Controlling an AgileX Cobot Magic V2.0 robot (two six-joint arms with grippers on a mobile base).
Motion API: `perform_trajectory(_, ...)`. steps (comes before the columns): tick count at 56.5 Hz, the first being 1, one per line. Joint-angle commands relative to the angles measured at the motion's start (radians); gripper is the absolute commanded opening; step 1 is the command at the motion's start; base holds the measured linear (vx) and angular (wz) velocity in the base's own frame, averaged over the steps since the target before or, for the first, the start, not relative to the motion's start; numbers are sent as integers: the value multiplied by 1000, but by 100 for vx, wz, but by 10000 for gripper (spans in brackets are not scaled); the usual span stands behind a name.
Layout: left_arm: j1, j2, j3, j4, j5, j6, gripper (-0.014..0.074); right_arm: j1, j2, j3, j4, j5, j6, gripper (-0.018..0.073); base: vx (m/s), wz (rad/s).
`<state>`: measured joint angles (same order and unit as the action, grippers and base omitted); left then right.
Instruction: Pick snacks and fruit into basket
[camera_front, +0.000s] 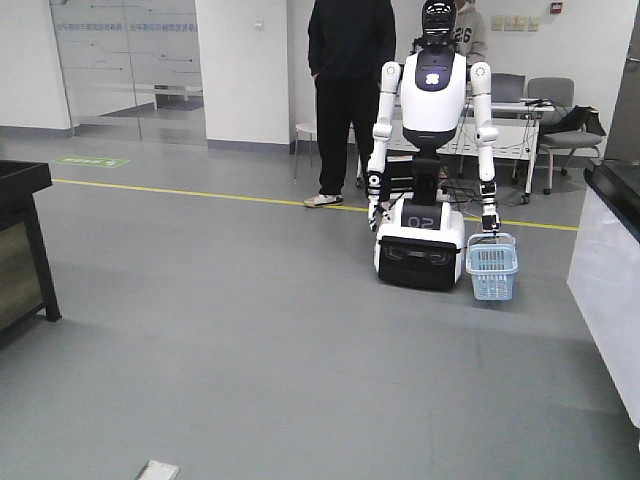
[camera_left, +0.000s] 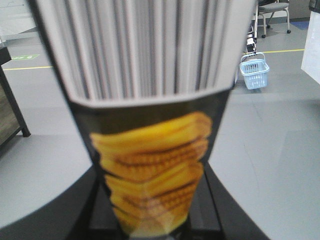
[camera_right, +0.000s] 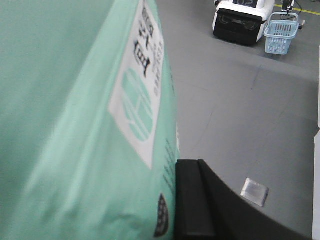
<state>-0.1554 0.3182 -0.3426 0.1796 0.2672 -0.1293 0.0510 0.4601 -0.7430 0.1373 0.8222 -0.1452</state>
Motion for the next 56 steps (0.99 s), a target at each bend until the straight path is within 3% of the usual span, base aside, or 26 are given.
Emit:
perform_trajectory(1,-1,6,-36,3,-97,-2,11,2,6,-26,2,-86,0,-8,54,-10)
perform_trajectory(56,-1,7,-36,3,-97,-2,11,2,3,-26,2,-75,0,-8,60,-17)
